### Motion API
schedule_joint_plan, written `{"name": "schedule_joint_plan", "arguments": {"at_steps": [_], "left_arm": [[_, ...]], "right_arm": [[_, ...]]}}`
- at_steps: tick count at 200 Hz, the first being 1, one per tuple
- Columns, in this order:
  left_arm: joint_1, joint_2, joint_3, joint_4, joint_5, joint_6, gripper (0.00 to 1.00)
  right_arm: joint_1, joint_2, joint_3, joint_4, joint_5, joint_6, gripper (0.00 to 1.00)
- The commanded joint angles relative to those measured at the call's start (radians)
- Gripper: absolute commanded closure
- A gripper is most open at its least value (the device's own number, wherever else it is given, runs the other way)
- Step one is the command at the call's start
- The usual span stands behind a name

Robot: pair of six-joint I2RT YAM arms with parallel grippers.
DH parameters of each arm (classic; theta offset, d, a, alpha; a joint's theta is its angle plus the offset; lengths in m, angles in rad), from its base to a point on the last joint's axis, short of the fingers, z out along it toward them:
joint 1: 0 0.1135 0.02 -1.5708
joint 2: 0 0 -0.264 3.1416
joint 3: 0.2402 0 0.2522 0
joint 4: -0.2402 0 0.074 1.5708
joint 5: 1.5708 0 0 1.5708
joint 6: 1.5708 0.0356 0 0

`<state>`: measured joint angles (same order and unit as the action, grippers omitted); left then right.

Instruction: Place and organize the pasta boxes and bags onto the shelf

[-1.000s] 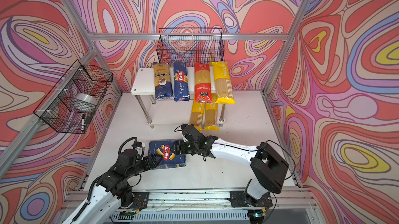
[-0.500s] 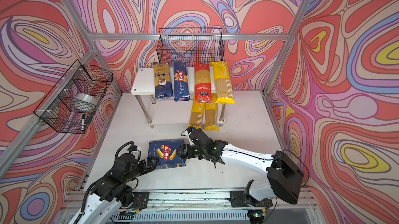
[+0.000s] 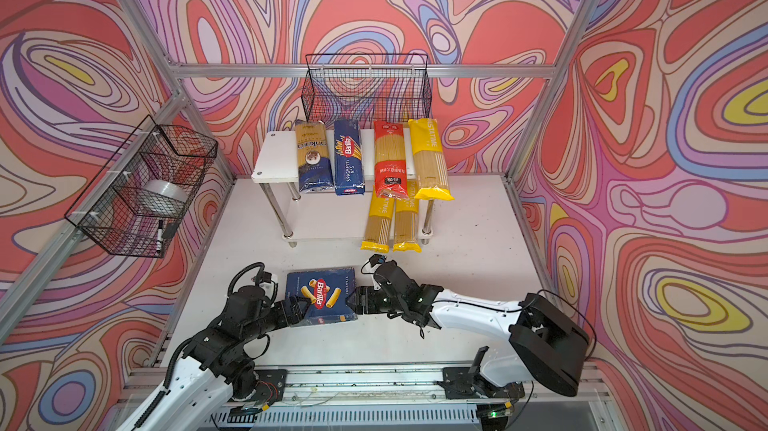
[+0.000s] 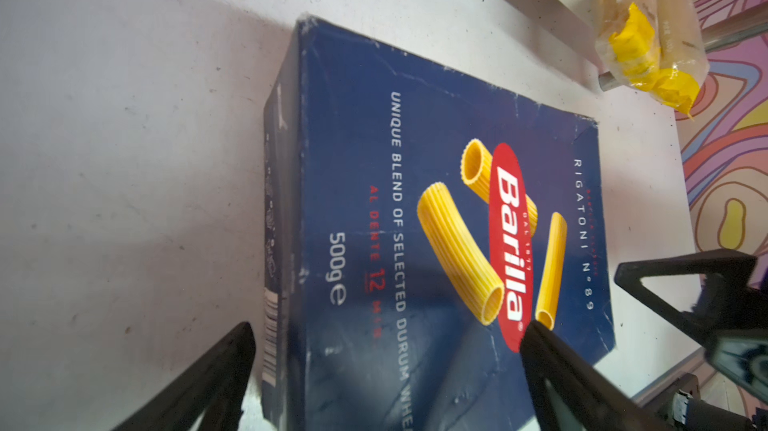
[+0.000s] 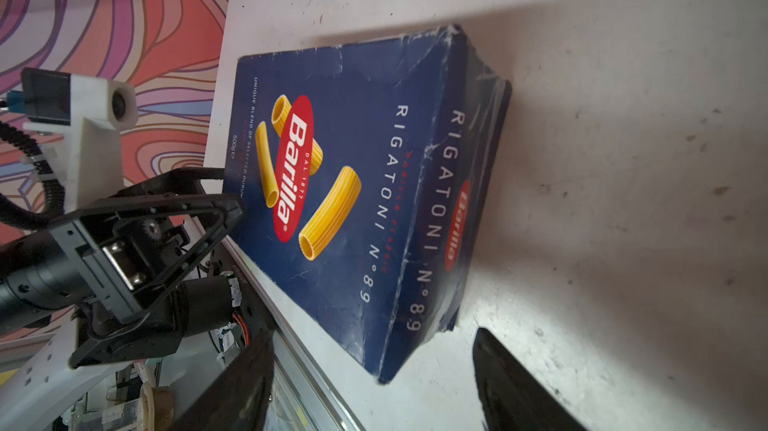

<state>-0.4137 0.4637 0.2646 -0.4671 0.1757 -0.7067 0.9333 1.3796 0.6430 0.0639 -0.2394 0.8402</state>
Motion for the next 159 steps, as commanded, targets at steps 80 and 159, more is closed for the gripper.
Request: {"name": "schedule_joint_plan", "arguments": {"at_steps": [80,159], "left_arm": [[-0.01,-0.114,-0.012,-0.012,0.048,0.008,0.03],[-0.016,-0.081,-0.007,0.029,0.08,0.019,0.11]], "right_arm": [[0.001,0.123,-0.019,0.156,-0.051,0.016,0.23],[0.004,0.19,0.006,0.22,-0.093,0.03,0.23]]}}
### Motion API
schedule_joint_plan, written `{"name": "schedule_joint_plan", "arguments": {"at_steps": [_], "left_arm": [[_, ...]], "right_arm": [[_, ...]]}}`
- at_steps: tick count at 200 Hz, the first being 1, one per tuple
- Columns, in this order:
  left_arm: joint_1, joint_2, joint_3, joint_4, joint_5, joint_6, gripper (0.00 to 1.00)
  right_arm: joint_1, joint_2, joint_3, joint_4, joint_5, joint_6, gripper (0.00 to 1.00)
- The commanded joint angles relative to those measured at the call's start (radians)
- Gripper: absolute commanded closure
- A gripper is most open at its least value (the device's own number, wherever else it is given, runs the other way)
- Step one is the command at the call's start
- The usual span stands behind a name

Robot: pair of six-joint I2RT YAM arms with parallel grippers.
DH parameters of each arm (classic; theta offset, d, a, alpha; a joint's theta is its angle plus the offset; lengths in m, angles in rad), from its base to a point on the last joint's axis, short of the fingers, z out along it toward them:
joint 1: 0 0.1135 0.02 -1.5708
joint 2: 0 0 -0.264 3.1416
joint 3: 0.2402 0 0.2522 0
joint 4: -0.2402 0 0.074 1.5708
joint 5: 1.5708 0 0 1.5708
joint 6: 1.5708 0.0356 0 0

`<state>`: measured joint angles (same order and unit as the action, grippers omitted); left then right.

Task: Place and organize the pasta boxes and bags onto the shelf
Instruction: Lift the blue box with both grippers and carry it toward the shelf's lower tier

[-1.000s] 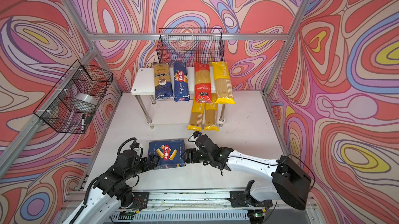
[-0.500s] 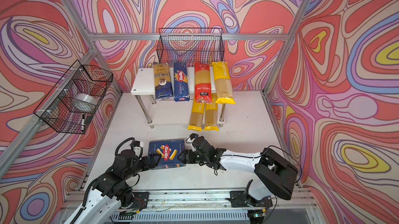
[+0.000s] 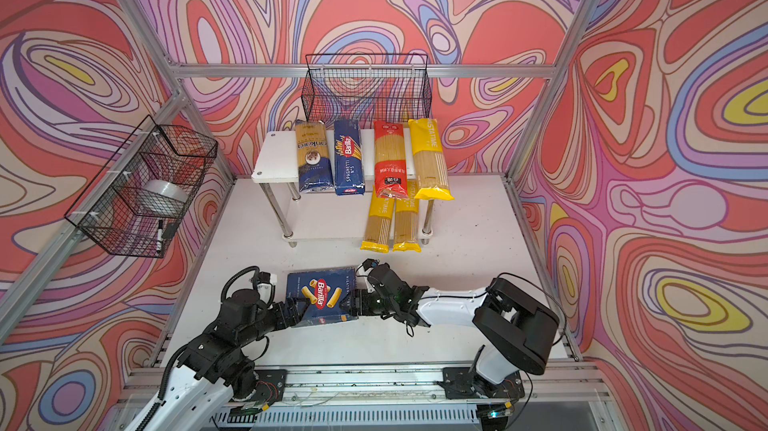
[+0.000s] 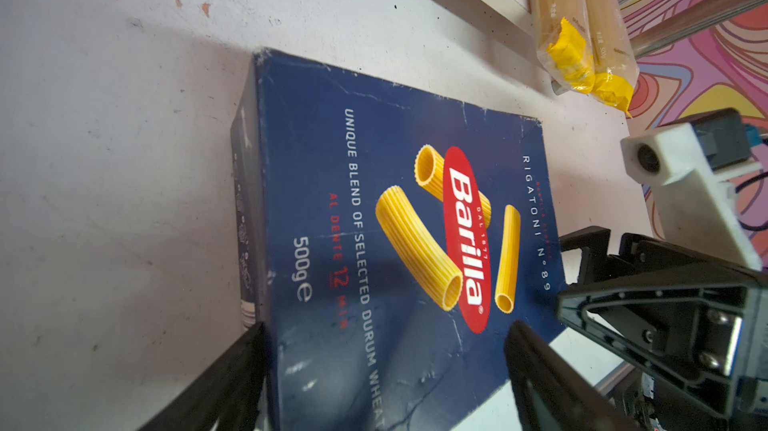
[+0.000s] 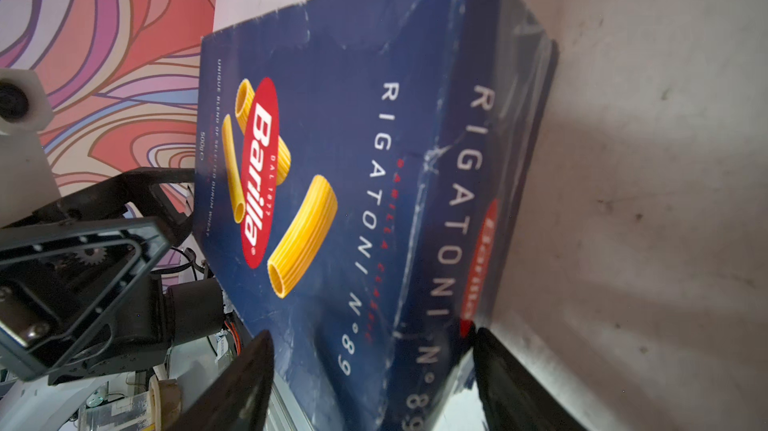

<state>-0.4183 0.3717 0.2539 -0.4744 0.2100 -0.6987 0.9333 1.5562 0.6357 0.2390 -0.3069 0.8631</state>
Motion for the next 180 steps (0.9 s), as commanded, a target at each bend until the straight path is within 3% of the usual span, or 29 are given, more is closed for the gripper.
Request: {"name": "schedule_joint_plan", "arguments": {"at_steps": [1,120,180], "left_arm": [[-0.012,0.012,0.004,0.038,0.047,0.011,0.11],[-0.061,0.096,0.078,0.148,0.094,0.023,0.1],[-0.081,0.095,0.138,0.157,0.081,0.019,0.09]], "right_arm": [[0.004,0.013,0.013,0.046,-0.026,0.007,0.23],[0.05,0.002,0.115,0.059,-0.09,-0.069,0.23],[0.059,-0.066,0.163,0.018,-0.049,-0.093,0.23]]}}
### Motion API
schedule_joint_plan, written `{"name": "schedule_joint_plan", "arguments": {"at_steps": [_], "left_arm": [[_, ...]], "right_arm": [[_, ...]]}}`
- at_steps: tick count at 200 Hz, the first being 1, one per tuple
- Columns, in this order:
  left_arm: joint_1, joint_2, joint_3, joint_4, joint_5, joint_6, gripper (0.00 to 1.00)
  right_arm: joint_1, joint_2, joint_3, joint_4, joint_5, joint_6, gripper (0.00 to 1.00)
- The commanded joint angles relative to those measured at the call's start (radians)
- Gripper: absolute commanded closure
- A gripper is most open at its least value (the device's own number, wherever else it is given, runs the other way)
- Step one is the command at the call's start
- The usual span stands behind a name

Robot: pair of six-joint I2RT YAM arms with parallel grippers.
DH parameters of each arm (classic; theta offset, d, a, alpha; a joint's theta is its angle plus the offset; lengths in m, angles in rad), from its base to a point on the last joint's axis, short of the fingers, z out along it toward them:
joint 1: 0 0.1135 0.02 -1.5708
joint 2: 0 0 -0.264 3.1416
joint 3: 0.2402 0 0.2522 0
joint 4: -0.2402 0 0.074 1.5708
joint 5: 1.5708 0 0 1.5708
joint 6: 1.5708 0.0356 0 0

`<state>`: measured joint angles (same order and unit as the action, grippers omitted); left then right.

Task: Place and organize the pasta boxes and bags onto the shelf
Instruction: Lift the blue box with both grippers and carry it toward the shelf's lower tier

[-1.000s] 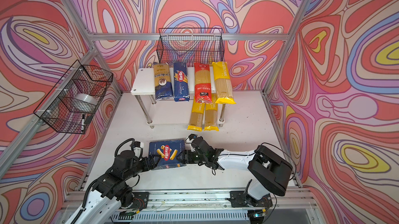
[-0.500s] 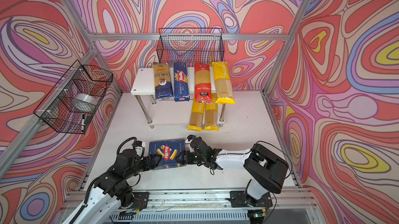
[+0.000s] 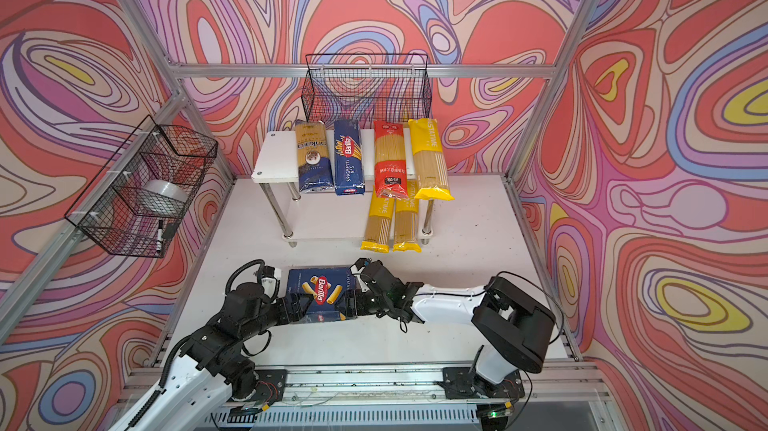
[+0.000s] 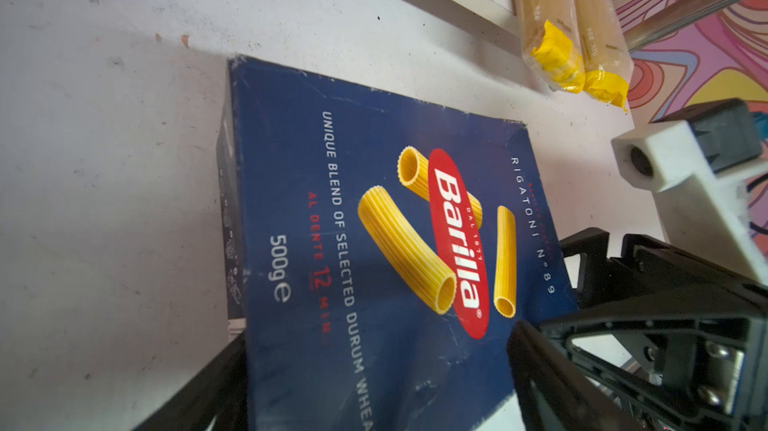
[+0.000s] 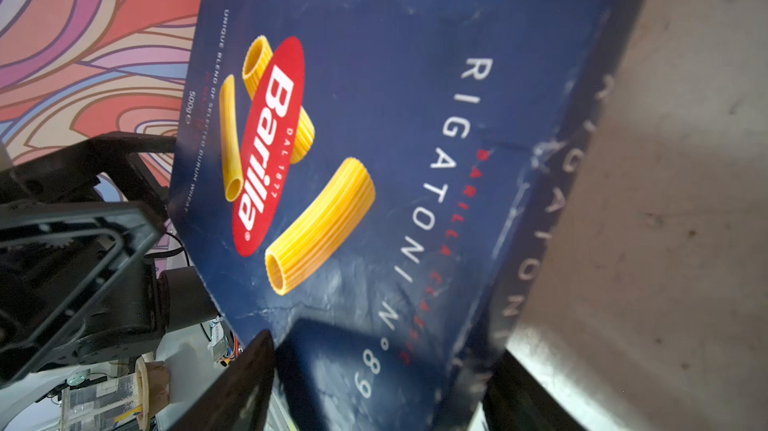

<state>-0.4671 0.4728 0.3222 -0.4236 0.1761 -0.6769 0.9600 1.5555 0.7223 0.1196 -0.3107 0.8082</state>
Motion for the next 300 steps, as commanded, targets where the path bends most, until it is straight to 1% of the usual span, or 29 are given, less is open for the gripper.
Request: {"name": "schedule_joint_plan", "arguments": {"at_steps": [1,52,91,115,154,159,220,300], "left_arm": [[-0.032,-0.006,0.07,0.107,0.114,-0.003,0.09],[-0.041,0.009,0.086,0.117,0.109,-0.001,0.09],[-0.044,0.031,0.127,0.112,0.108,0.018,0.09],[-0.047,0.068,0.164,0.103,0.123,0.035,0.08],[-0.058,0.097,0.183,0.13,0.11,0.049,0.08],[-0.059,0.102,0.221,0.133,0.113,0.05,0.08],[-0.07,0.168,0.29,0.152,0.106,0.09,0.08],[-0.076,0.224,0.311,0.204,0.076,0.13,0.07]], "right_arm": [[0.032,-0.066,0.077,0.136,-0.044,-0.039,0.23],[0.032,-0.111,0.119,0.077,0.017,-0.075,0.23],[0.031,-0.136,0.139,0.043,0.048,-0.108,0.23],[0.032,-0.14,0.152,0.032,0.058,-0.121,0.23],[0.032,-0.144,0.171,0.035,0.061,-0.135,0.23],[0.033,-0.144,0.176,0.031,0.064,-0.14,0.23],[0.031,-0.162,0.232,-0.017,0.1,-0.2,0.23],[0.029,-0.148,0.287,-0.041,0.177,-0.258,0.23]]}}
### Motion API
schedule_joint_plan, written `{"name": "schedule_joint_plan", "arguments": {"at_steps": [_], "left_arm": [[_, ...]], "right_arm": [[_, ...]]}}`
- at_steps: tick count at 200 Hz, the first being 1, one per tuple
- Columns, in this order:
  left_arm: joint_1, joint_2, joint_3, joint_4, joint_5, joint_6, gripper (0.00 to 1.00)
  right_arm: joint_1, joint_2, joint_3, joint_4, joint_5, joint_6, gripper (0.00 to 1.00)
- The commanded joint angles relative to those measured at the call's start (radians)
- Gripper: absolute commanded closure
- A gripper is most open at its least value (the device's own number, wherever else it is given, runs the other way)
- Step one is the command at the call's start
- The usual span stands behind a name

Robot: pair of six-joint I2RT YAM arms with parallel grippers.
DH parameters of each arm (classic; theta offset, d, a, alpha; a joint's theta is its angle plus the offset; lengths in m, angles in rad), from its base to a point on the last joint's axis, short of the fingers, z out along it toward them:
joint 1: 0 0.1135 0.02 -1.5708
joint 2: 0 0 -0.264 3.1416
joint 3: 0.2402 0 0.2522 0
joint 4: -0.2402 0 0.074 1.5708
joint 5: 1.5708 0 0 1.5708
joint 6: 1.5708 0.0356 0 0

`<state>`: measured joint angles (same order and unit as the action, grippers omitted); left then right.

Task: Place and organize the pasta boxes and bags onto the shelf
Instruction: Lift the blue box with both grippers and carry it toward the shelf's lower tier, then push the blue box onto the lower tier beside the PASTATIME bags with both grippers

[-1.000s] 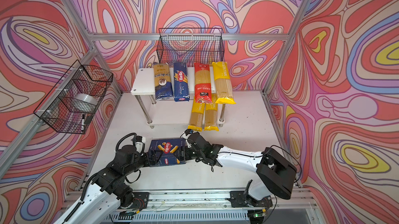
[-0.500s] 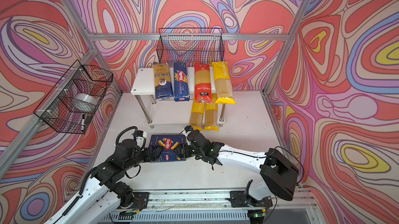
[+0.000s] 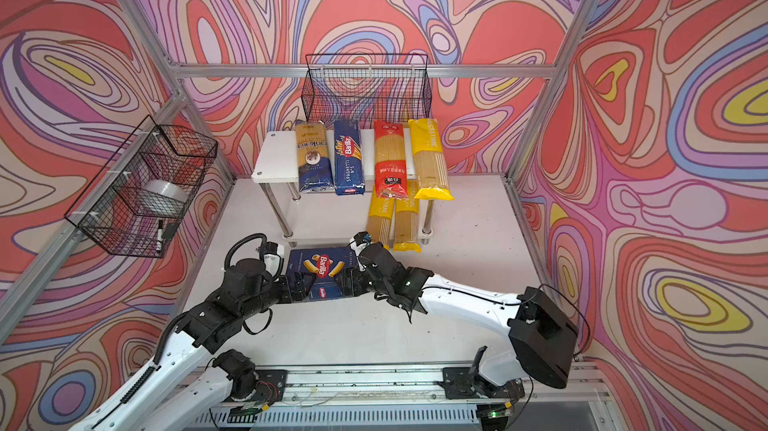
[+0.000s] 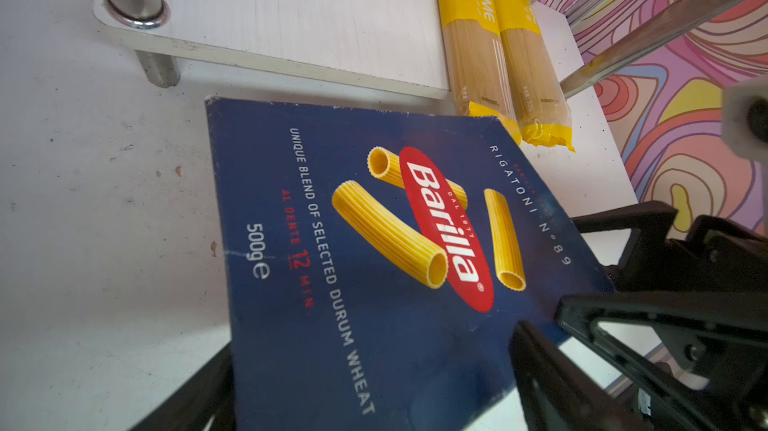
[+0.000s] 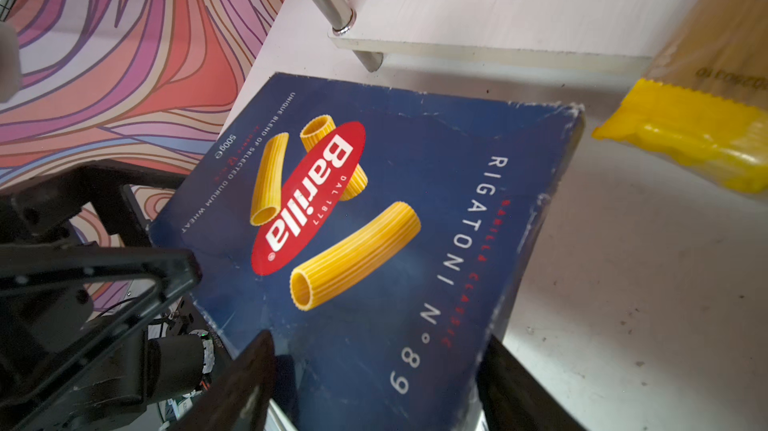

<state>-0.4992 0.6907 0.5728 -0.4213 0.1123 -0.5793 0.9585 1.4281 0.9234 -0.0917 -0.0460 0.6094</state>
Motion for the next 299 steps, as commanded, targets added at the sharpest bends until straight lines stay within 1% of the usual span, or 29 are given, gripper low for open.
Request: {"name": "schedule_joint_plan", "arguments": {"at_steps": [1,70,127,187,219,299], "left_arm": [[-0.044,0.007,0.061,0.202,0.139,0.034,0.07],[-0.044,0.086,0.092,0.278,0.122,0.07,0.06],[-0.044,0.147,0.123,0.315,0.054,0.141,0.04],[-0.044,0.208,0.113,0.428,0.032,0.177,0.03],[-0.044,0.259,0.132,0.442,0.011,0.209,0.02],[-0.043,0.387,0.148,0.544,-0.103,0.218,0.0]], "right_arm": [[0.03,-0.02,0.087,0.17,-0.087,-0.06,0.23],[0.021,0.026,0.139,0.179,-0.072,-0.09,0.24],[-0.005,0.068,0.178,0.177,-0.047,-0.108,0.24],[-0.017,0.134,0.255,0.19,-0.048,-0.145,0.24],[-0.032,0.17,0.286,0.189,-0.044,-0.162,0.24],[-0.078,0.246,0.294,0.273,-0.04,-0.15,0.23]]}}
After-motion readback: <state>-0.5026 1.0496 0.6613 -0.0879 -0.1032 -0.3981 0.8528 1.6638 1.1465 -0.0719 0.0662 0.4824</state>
